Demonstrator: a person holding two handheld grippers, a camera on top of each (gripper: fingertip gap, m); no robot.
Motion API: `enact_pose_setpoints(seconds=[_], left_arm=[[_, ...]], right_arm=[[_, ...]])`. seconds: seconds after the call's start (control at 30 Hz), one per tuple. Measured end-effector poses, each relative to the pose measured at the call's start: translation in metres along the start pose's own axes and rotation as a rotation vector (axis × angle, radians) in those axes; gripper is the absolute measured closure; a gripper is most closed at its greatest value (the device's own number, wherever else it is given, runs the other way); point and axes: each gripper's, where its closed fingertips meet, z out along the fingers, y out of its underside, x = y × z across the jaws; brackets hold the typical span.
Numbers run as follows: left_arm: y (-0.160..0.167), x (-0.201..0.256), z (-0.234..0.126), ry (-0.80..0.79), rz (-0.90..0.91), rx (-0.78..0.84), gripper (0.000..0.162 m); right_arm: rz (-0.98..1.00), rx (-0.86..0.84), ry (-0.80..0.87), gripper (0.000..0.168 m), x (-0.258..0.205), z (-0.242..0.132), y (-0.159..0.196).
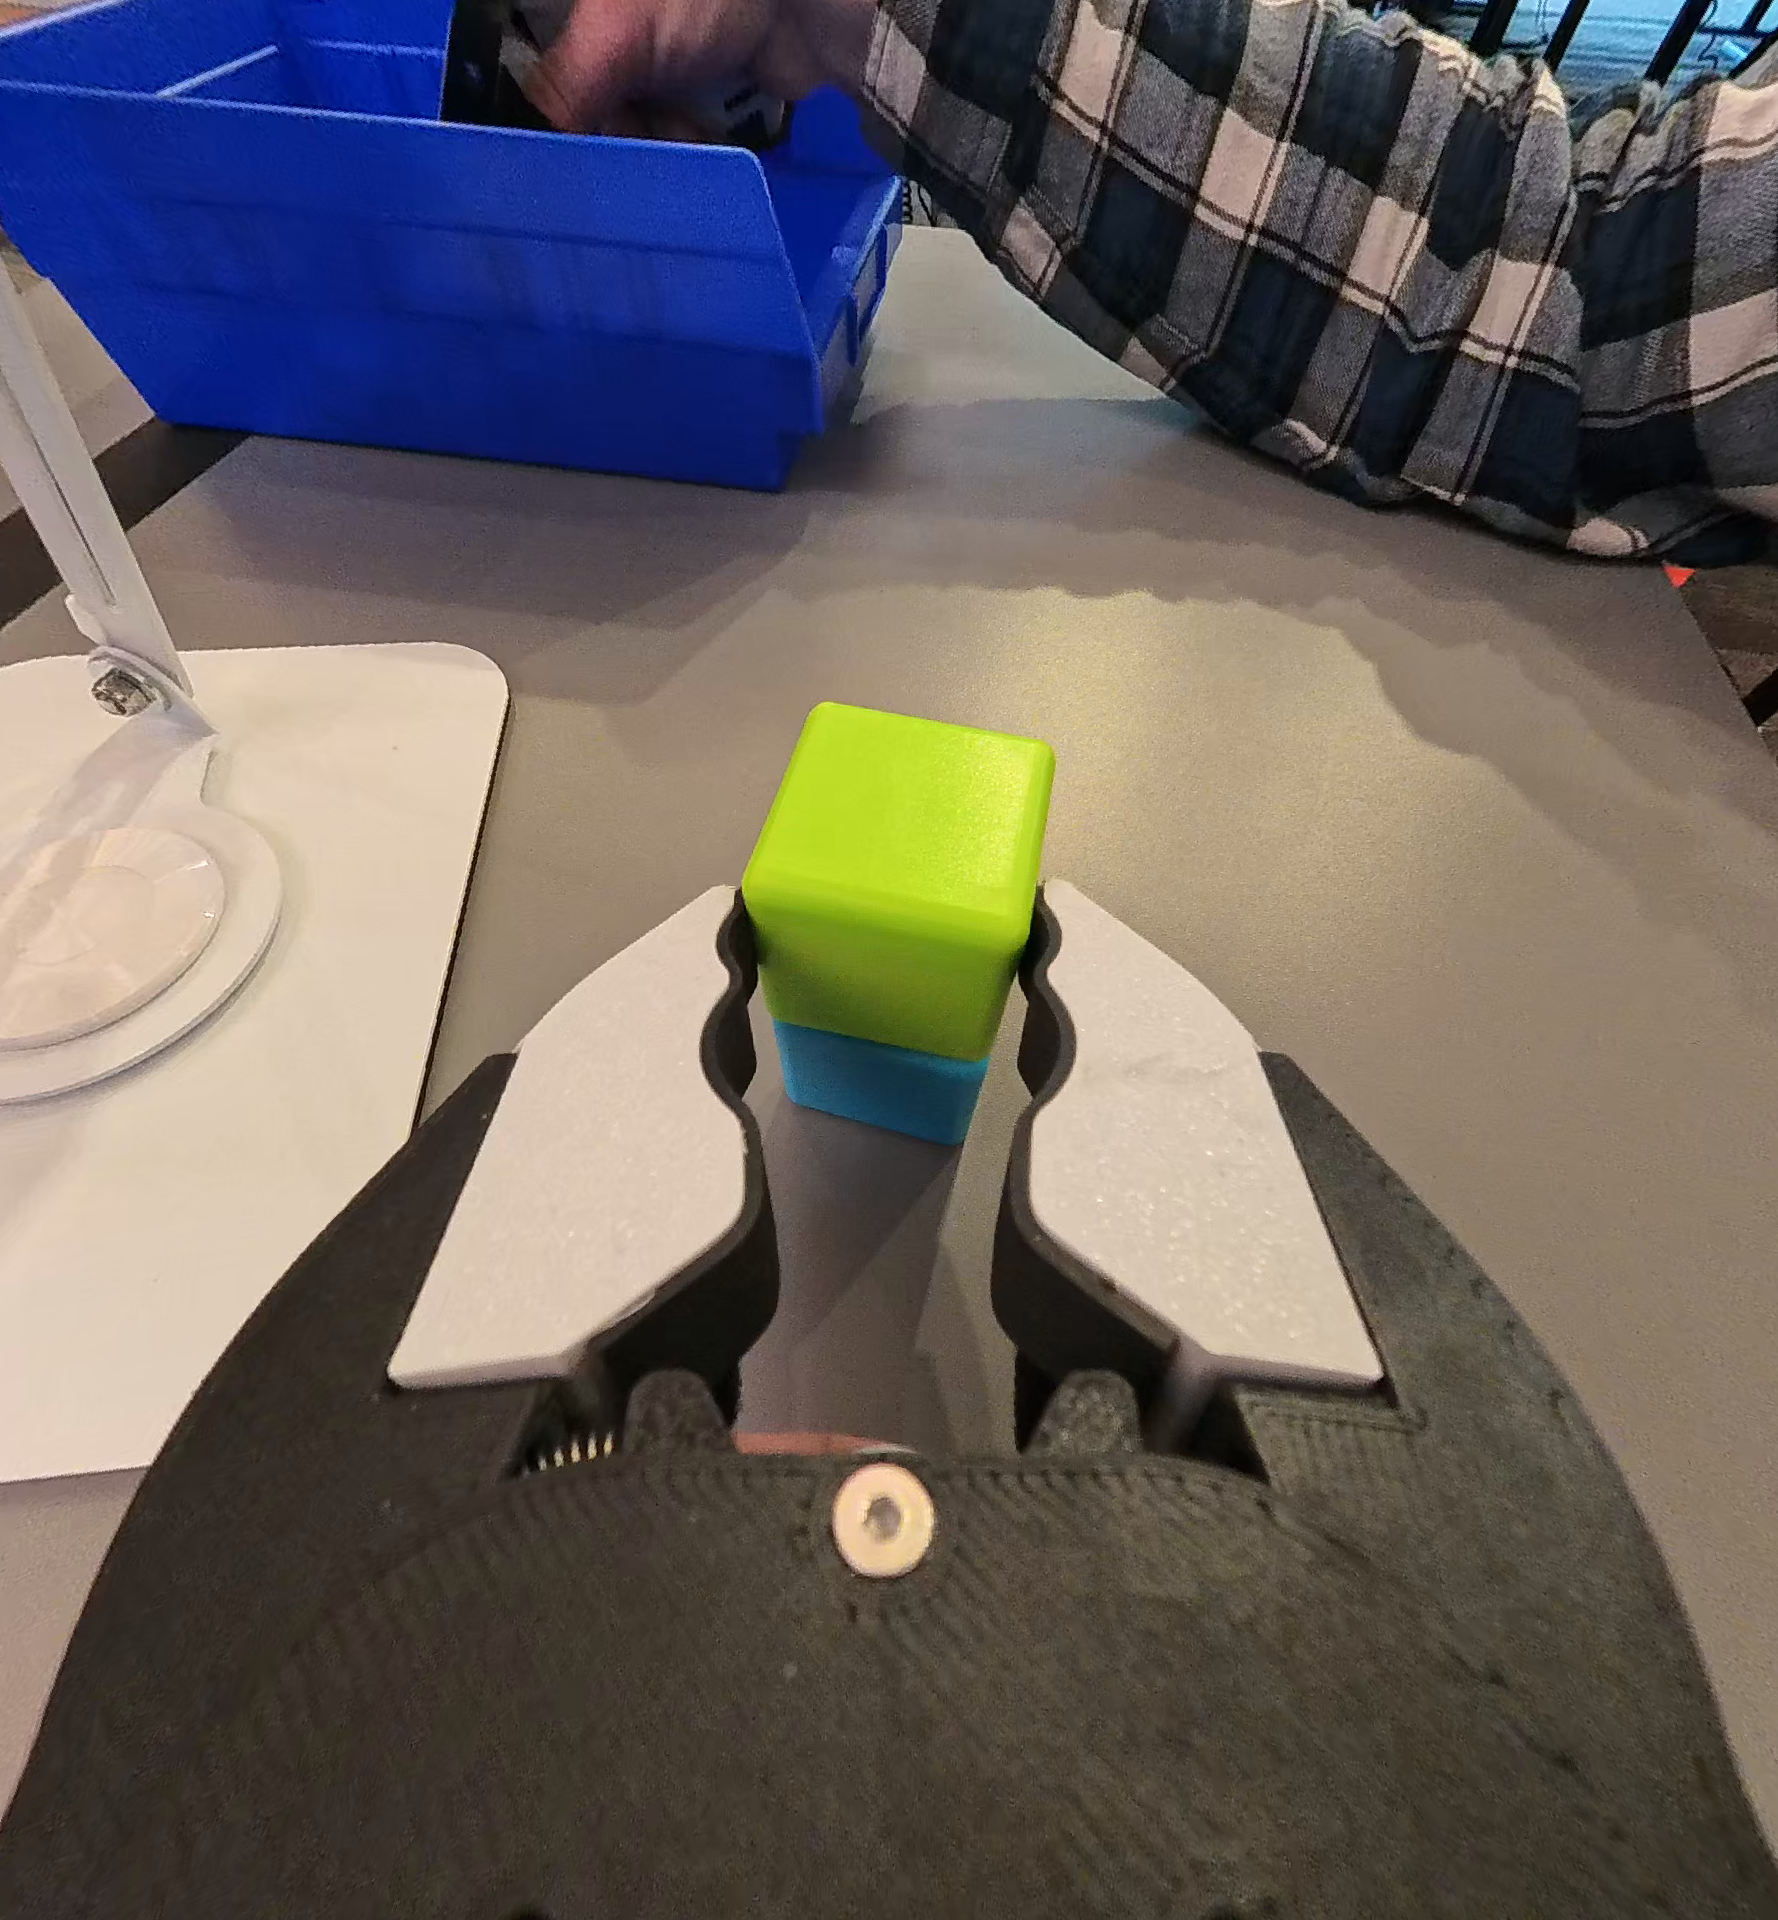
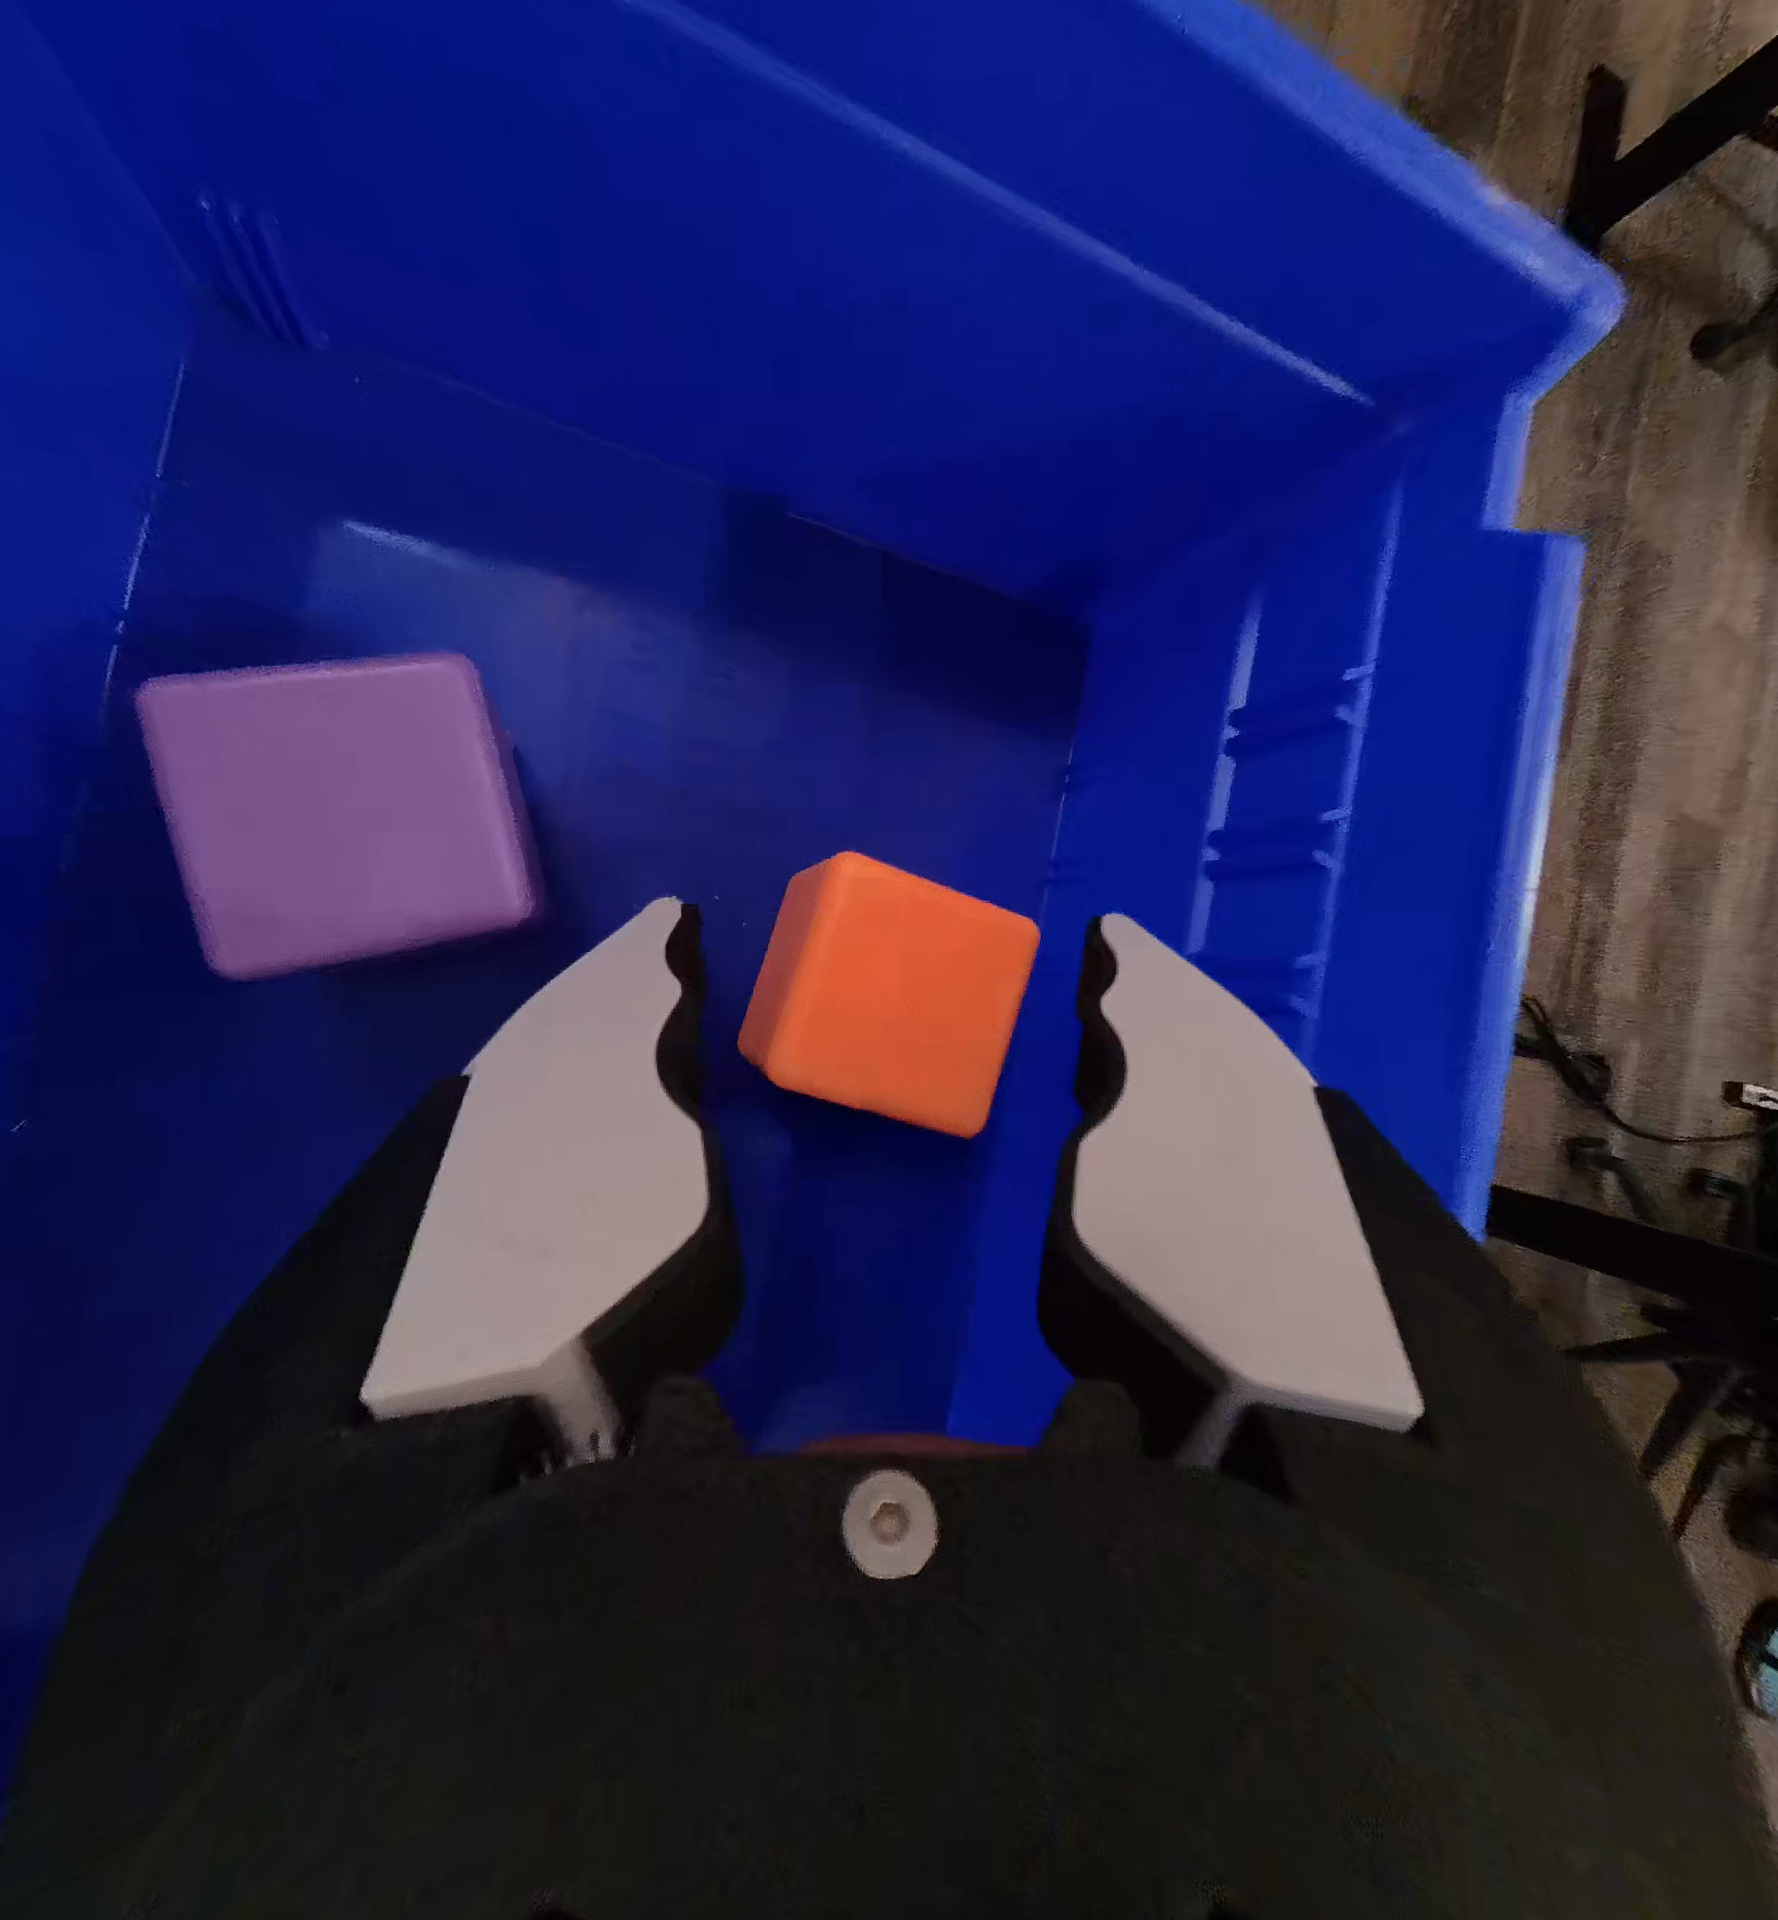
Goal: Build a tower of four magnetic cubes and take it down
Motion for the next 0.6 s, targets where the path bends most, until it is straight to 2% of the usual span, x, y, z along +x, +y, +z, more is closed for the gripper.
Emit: enact_pose_setpoints(seconds=[0.13, 0.2, 0.3, 0.47, 0.6], left_arm=[[0.0, 0.0, 0.0, -0.001, 0.0, 0.0, 0.113], [0.0, 0.0, 0.0, -0.001, 0.001, 0.0, 0.113], [0.0, 0.0, 0.0, -0.003, 0.002, 0.0, 0.113], [-0.001, 0.0, 0.001, -0.005, -0.003, 0.002, 0.113], [-0.001, 0.0, 0.001, -0.005, -0.005, 0.0, 0.113]], right_arm=[[-0.044, 0.099, 0.076, 0.108, 0.01, -0.041, -0.024], [-0.08, 0.183, 0.11, 0.11, 0.009, -0.077, -0.042], [-0.127, 0.349, 0.066, 0.109, -0.012, -0.144, -0.068], [-0.364, 0.594, -0.144, 0.122, -0.095, -0.26, -0.076], [-0.617, 0.703, -0.491, 0.112, -0.198, -0.333, -0.043]])
